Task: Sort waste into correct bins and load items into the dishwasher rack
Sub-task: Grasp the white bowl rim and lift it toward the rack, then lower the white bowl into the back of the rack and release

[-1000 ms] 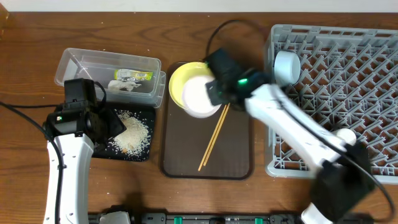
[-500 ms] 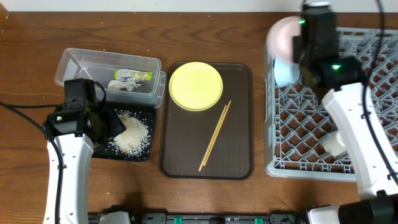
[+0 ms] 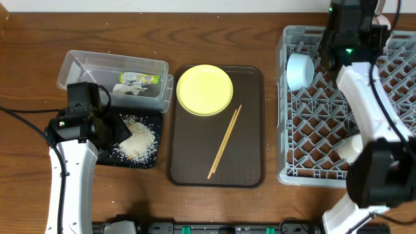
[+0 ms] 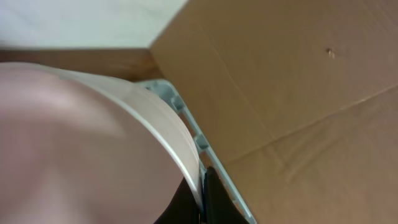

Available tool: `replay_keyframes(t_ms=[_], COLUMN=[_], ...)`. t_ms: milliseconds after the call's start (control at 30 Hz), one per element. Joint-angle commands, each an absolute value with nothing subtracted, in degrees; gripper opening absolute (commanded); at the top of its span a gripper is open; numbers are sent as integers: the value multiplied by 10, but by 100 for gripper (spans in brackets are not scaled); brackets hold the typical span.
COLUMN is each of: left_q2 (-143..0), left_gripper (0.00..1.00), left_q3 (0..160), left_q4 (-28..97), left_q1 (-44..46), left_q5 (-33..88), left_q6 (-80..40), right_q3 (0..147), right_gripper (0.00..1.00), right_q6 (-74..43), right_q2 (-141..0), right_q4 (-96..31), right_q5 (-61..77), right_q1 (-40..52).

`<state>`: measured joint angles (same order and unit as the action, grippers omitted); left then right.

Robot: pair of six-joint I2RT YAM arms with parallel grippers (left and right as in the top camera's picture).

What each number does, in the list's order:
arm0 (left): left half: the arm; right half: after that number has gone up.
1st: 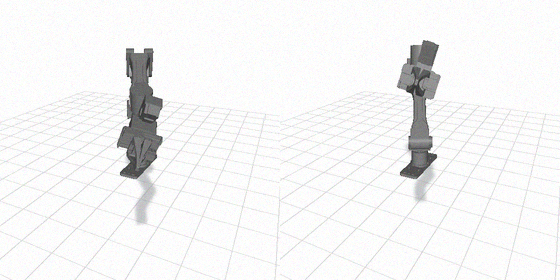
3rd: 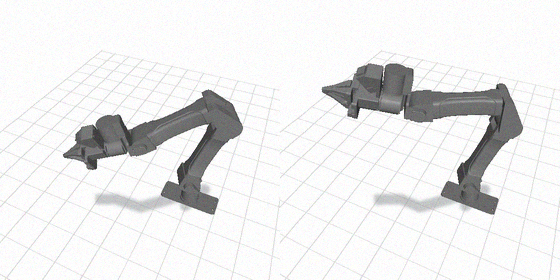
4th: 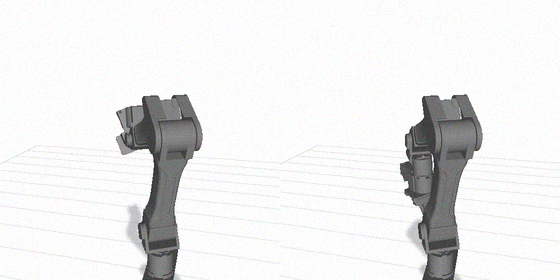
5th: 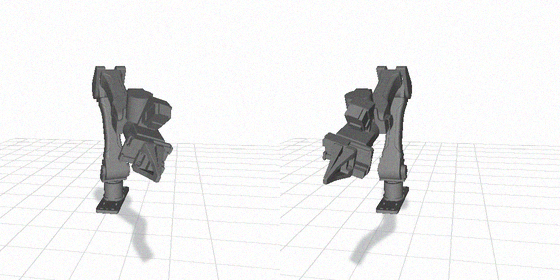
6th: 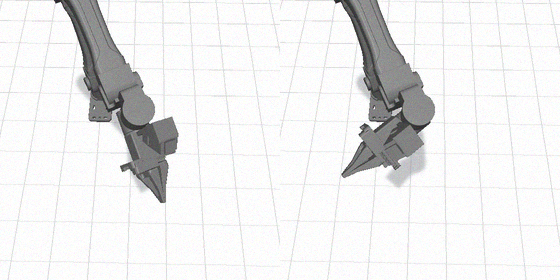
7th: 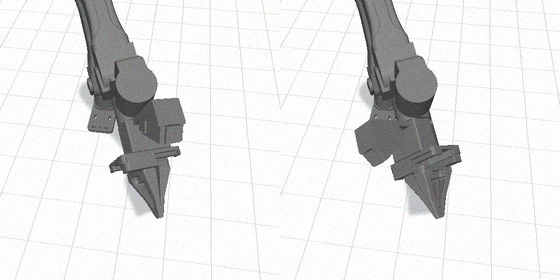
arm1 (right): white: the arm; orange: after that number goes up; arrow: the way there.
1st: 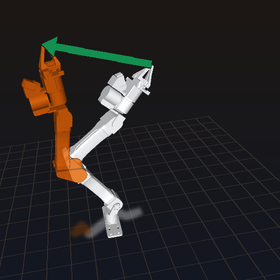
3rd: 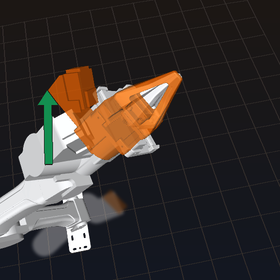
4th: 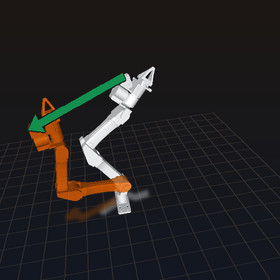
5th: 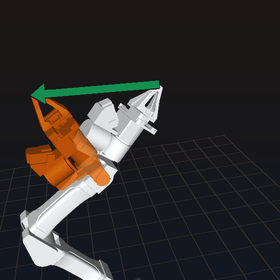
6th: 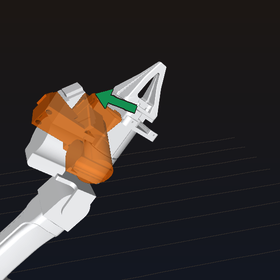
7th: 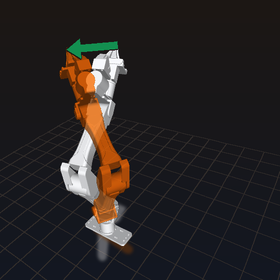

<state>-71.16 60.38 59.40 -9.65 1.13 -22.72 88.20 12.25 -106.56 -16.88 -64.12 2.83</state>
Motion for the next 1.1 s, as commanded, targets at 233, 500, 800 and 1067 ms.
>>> replay_keyframes(t_ms=[233, 500, 800, 1067], left_q2=[-710, -710, -710, -710], left_gripper=[65, 65, 65, 65], left_q3=[602, 602, 602, 602], left_q4=[595, 595, 595, 595], left_q1=[-100, -100, -100, -100], left_q5=[9, 9, 9, 9], left_q6=[-233, -233, -233, -232], right_q3=[889, 889, 889, 889], right_gripper=[1, 1, 1, 1], right_q6=[144, 130, 157, 208], right_q2=[-1162, -1186, -1186, -1187], right_q4=[-161, -159, -117, -62], right_q5=[-686, -686, -743, -747], right_q1=[22, 28, 22, 24])
